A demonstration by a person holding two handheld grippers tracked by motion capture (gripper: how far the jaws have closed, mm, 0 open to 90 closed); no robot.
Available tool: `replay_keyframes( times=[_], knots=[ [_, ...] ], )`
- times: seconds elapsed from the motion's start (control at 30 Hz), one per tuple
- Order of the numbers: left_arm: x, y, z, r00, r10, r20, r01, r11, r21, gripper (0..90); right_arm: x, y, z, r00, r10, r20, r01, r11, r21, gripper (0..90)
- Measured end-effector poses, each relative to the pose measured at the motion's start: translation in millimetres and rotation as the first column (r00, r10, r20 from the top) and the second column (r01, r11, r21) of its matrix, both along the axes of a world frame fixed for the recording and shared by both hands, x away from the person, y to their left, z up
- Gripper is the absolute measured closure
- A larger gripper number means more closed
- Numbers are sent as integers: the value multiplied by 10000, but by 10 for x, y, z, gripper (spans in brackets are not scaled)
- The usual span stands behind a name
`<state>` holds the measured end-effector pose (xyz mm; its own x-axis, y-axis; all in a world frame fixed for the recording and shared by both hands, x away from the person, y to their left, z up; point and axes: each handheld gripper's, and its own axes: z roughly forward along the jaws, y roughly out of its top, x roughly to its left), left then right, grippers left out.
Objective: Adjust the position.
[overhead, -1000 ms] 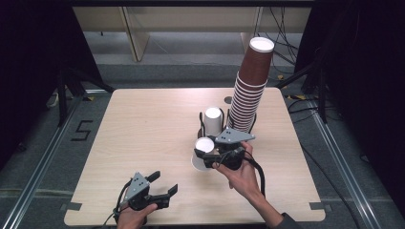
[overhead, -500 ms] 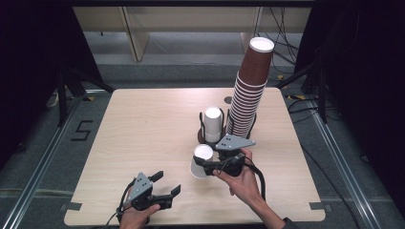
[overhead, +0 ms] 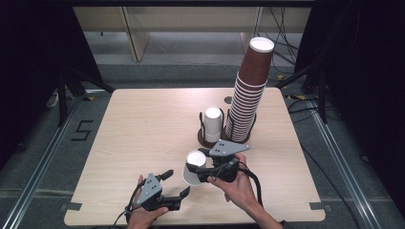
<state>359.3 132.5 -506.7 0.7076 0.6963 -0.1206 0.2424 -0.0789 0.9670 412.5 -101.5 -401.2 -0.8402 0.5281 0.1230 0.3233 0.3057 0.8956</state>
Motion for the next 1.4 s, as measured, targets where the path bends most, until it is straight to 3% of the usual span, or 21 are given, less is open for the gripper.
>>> replay_keyframes(
  times=[0.13, 0.2, 0.33, 0.37, 0.4, 0.5, 0.57, 0.7, 0.73, 0.87, 0.93, 1.0, 1.03, 1.1, 1.2, 1.23, 1.27, 1.33, 1.37, 1.4],
  knots=[
    [5, -33, -6, 9994, -287, 184, 293, 9991, -292, 145, 2, 16, -19, 9998, 70, 209, -69, 9999, -79, 356],
    [-7, -36, 3, 9996, -237, 167, 239, 9997, -86, 144, -19, 38, -33, 9999, 128, -107, -129, 9999, -81, 356],
    [-2, -67, -17, 9990, -424, 132, 425, 9991, -65, 144, -47, 96, -49, 9991, 400, -146, -398, 9991, 141, 356],
    [-4, -77, -19, 9990, -444, 102, 444, 9990, -16, 144, -49, 94, -41, 9995, 313, 23, -313, 9995, -27, 356],
    [3, -91, -26, 9987, -472, 177, 474, 9988, -135, 144, -53, 120, -51, 9987, 477, -195, -473, 9986, 240, 356],
    [-6, -98, -22, 9990, -427, 117, 427, 9991, 37, 142, -67, 132, -49, 9987, 457, -208, -454, 9989, 144, 356],
    [-7, -108, -23, 9986, -485, 195, 484, 9988, 47, 138, -75, 154, -58, 9981, 576, -206, -572, 9982, 205, 356],
    [-17, -130, -30, 9972, -574, 484, 571, 9983, 76, 136, -132, 188, -72, 9961, 582, -669, -566, 9981, 253, 356],
    [-17, -130, -30, 9972, -574, 484, 571, 9983, 76, 136, -109, 188, -84, 9954, 817, -511, -802, 9963, 297, 356],
    [-21, -120, -24, 9960, -647, 623, 630, 9976, 280, 159, -110, 180, -96, 9949, 842, -563, -827, 9962, 276, 354],
    [-21, -115, -3, 9958, -714, 577, 673, 9953, 696, 184, -103, 169, -106, 9935, 932, -652, -907, 9951, 397, 348],
    [-12, -117, 4, 9951, -811, 574, 767, 9943, 746, 207, -77, 135, -101, 9920, 1030, -723, -1002, 9941, 415, 343],
    [-15, -108, 17, 9957, -790, 490, 735, 9917, 1054, 213, -71, 117, -96, 9917, 1073, -706, -1044, 9936, 429, 331],
    [-5, -94, 22, 9939, -939, 574, 850, 9861, 1429, 220, -61, 73, -68, 9910, 1018, -873, -1037, 9945, -173, 203],
    [-7, -89, 35, 9944, -970, 416, 889, 9821, 1662, 225, -44, 17, -50, 9889, 1098, -1005, -1123, 9935, -196, 209],
    [-6, -100, 39, 9928, -1114, 433, 1012, 9764, 1908, 225, -30, -35, -36, 9869, 1277, -986, -1318, 9906, -365, 177],
    [-6, -100, 39, 9928, -1114, 433, 1012, 9764, 1908, 225, -28, -53, -28, 9840, 1422, -1073, -1482, 9877, -499, 177],
    [-30, -119, 77, 9873, -1418, 720, 1159, 9516, 2847, 224, -43, -85, -24, 9802, 1577, -1202, -1674, 9830, -753, 176],
    [-30, -119, 77, 9873, -1418, 720, 1159, 9516, 2847, 223, -43, -85, -24, 9802, 1577, -1202, -1674, 9830, -753, 176],
    [-44, -132, 85, 9855, -1614, 523, 1382, 9425, 3044, 224, -45, -99, -38, 9747, 1865, -1232, -1994, 9745, -1026, 176]
  ],
)
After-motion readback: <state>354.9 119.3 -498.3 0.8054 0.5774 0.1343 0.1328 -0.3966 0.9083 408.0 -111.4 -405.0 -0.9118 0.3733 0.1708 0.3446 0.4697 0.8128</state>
